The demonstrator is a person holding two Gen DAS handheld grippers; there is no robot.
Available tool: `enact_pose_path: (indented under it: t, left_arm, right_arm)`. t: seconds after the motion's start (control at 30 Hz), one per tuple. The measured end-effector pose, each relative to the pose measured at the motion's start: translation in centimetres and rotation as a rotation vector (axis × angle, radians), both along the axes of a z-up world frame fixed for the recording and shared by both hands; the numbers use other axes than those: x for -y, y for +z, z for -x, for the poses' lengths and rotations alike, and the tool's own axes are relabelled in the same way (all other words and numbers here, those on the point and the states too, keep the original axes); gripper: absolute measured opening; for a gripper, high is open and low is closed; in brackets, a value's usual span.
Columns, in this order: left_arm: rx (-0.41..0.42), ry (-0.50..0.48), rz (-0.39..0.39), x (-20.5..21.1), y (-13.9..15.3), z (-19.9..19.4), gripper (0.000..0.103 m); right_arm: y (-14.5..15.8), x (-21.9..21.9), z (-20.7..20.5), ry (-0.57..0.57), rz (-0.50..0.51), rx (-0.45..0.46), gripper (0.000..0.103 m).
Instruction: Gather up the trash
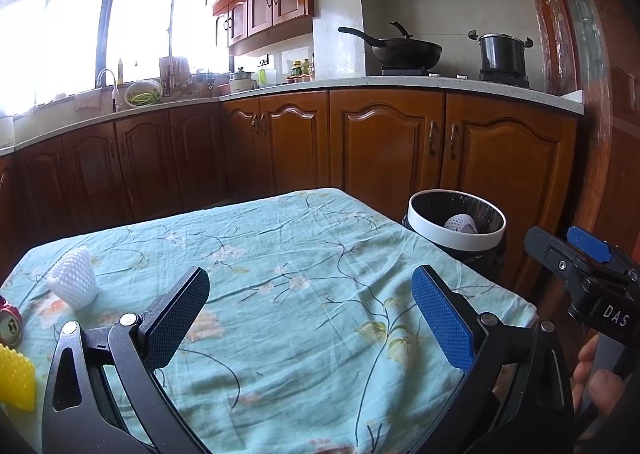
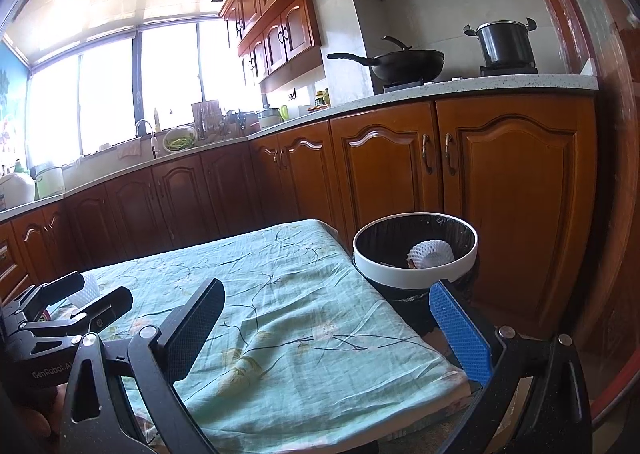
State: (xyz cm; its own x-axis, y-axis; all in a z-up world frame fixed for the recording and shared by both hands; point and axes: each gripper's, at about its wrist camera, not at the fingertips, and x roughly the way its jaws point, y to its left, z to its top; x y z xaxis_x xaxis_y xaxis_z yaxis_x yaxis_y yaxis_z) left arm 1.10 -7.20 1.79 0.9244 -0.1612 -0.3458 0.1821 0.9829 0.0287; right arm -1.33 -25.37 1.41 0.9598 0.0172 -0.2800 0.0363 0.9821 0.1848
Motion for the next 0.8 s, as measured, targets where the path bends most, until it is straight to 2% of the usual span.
enact_pose_path:
  t: [0.8]
  left_arm:
    - [-0.004, 0.000, -0.001, 0.25, -0.05, -0.11, 0.103]
  right_arm:
    - [0.05, -0.31, 0.07, 0.002, -0.005, 0.002, 0.103]
